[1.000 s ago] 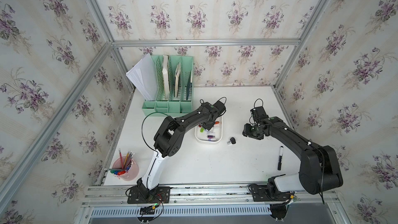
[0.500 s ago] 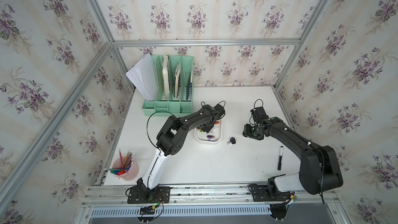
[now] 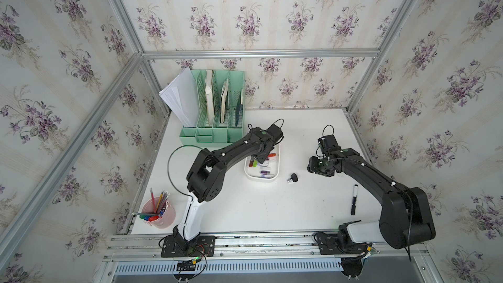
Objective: Put the usb flash drive into the storage box
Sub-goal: Reset both arms
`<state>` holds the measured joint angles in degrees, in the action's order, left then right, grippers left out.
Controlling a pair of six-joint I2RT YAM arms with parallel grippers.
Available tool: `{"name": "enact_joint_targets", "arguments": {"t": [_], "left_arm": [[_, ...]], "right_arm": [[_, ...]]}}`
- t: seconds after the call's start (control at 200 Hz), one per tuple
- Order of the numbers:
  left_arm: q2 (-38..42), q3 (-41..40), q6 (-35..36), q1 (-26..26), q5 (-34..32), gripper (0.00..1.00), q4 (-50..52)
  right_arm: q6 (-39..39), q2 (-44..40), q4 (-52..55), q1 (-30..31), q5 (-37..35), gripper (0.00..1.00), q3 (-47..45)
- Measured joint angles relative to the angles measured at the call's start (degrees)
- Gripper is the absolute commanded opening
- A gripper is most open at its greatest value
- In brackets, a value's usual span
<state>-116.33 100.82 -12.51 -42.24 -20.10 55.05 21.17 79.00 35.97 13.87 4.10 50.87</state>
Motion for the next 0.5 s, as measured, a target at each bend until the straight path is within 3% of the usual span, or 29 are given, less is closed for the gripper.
{"name": "enact_joint_targets", "arguments": {"t": [0.17,0.205,0.26,0.499], "left_arm": [[16.3,-8.6,-2.8,6.0,3.4,0.99,-5.1],[19.0,-10.9,-3.4,8.1,3.5,0.99,-6.3],[22.9,-15.4,-4.3,11.6,3.2,0.99,-8.5],[40.5,-43.9,-1.9,25.7,-2.6,0.99,-24.8]], "right_arm": [[-0.5,-4.3,-0.6,0.0,-0.4,0.7,0.3],[-0.6,-5.7,-1.6,0.0,-0.7,0.77,-0.1],[-1.1,-8.4,-4.0,0.0,-1.7,0.99,-1.6],[-3.5,-18.9,-17.5,0.0,-10.3,1.0,-11.7]]}}
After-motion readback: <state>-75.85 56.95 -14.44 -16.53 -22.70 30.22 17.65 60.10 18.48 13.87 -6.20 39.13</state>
